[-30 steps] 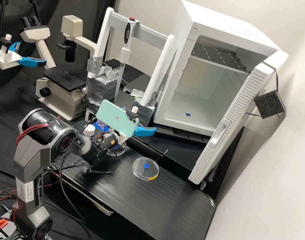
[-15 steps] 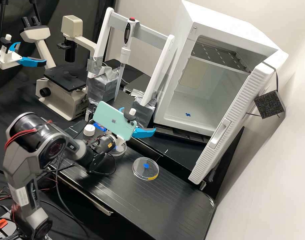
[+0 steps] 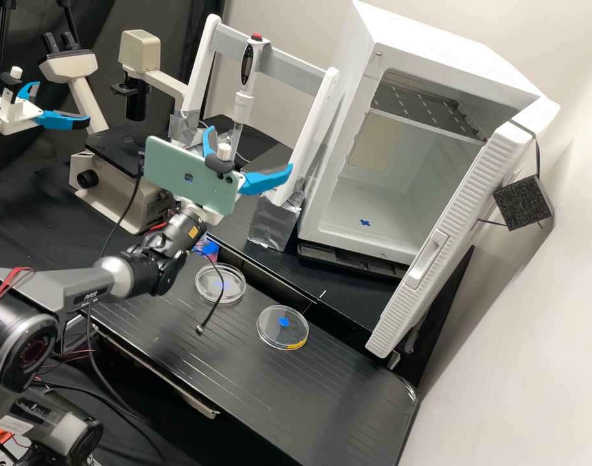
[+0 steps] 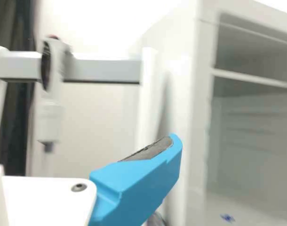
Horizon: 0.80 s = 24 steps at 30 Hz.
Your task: Use the pipette
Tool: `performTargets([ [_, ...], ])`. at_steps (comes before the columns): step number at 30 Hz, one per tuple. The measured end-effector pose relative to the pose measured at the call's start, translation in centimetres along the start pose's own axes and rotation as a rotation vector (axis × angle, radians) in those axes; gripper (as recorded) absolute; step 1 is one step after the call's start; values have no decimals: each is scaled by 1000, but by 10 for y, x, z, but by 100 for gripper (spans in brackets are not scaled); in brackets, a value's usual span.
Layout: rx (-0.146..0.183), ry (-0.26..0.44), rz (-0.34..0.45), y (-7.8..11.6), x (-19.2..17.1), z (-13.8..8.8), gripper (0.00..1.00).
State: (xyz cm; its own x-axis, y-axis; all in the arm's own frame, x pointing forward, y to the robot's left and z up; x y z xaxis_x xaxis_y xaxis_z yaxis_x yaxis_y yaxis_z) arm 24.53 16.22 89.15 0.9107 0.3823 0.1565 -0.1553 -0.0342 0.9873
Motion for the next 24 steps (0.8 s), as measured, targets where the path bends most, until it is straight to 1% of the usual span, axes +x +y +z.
performTargets([
  [5, -19, 26, -41, -2, 17, -27, 100],
  [8, -43, 40, -51, -5, 32, -41, 100],
  [10, -56, 31, -68, -9, 43, -46, 100],
  [13, -67, 8, -96, -15, 59, -51, 100],
  [15, -82, -12, -116, -20, 68, -52, 100],
  [19, -118, -26, -152, -28, 87, -56, 100],
  [21, -130, -38, -168, -32, 95, -55, 100],
  [24, -138, -52, -177, -35, 105, -54, 100],
])
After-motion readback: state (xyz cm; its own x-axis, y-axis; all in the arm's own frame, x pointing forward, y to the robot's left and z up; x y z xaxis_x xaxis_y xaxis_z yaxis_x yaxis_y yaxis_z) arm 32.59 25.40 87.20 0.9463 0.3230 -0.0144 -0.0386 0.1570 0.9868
